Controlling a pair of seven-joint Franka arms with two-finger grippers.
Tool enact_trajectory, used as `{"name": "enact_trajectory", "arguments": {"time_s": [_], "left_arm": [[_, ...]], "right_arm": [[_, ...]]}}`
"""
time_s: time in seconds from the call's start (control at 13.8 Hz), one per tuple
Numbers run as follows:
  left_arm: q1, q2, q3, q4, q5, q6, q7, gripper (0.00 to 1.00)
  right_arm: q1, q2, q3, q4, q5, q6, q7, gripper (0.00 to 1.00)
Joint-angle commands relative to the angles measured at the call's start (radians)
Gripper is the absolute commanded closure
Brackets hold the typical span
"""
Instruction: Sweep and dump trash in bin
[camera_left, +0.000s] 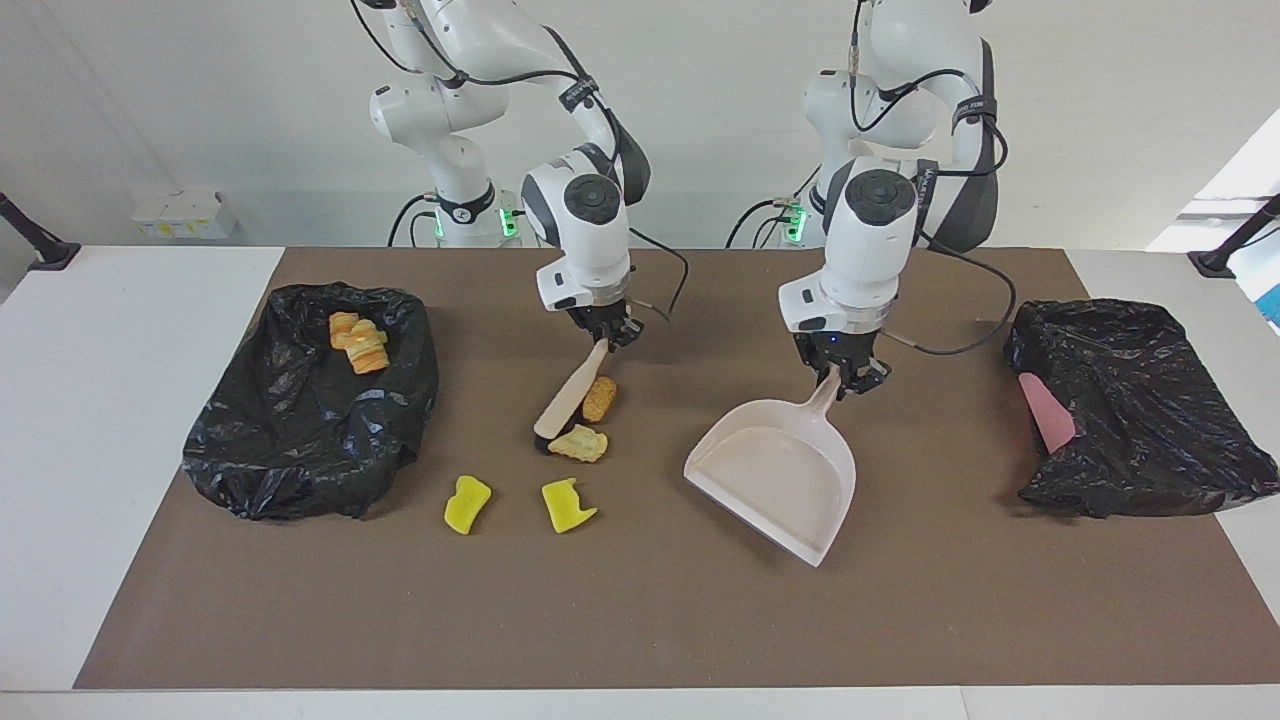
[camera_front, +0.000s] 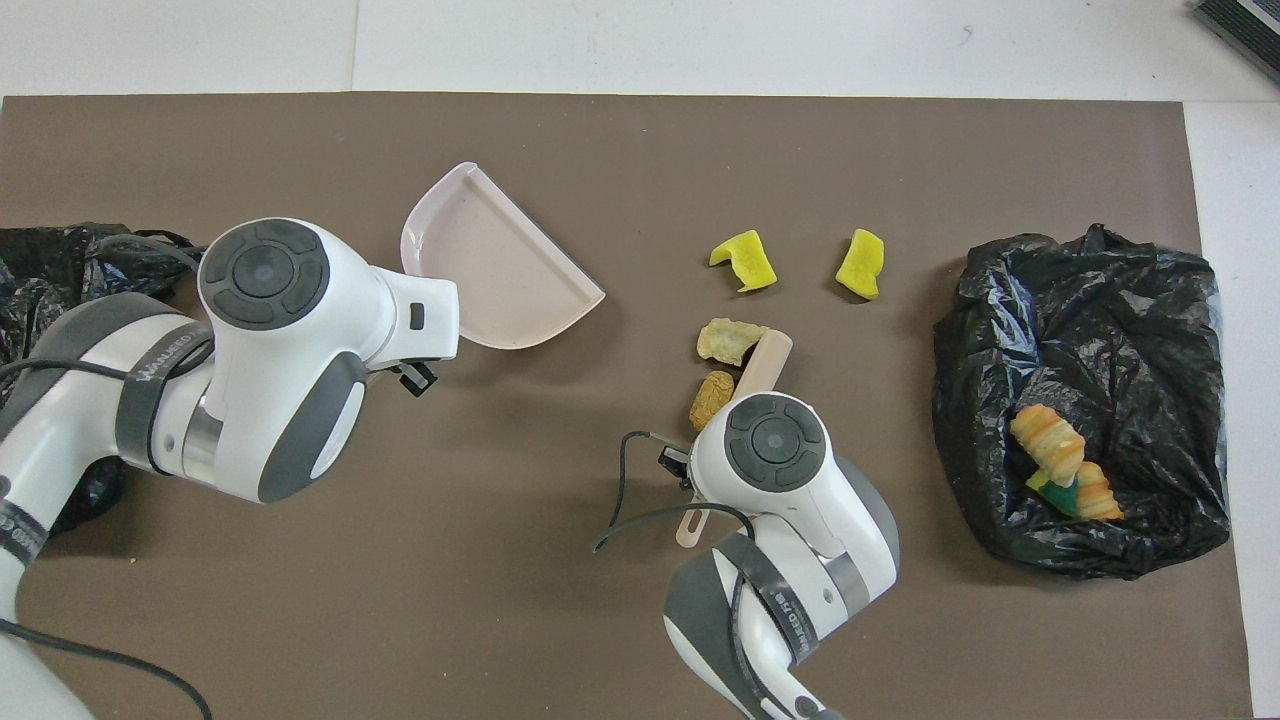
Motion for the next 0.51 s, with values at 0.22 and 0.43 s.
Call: {"name": "enact_trajectory", "arguments": {"time_s": [0.22,0.43], "left_arm": [[0.055,-0.066,-0.01,-0.108,-0.063,0.006,0.396,1.0],[0.031,-0.065,-0.015,-0.184,-0.107,0.044,0.473,1.0]], "right_arm": [[0.002,0.002,0.008,0.015,0.05,-0.078,-0.282,1.0],[0.008,-0.007,0.025,0.017,0.08,-0.116,-0.291,1.0]]}}
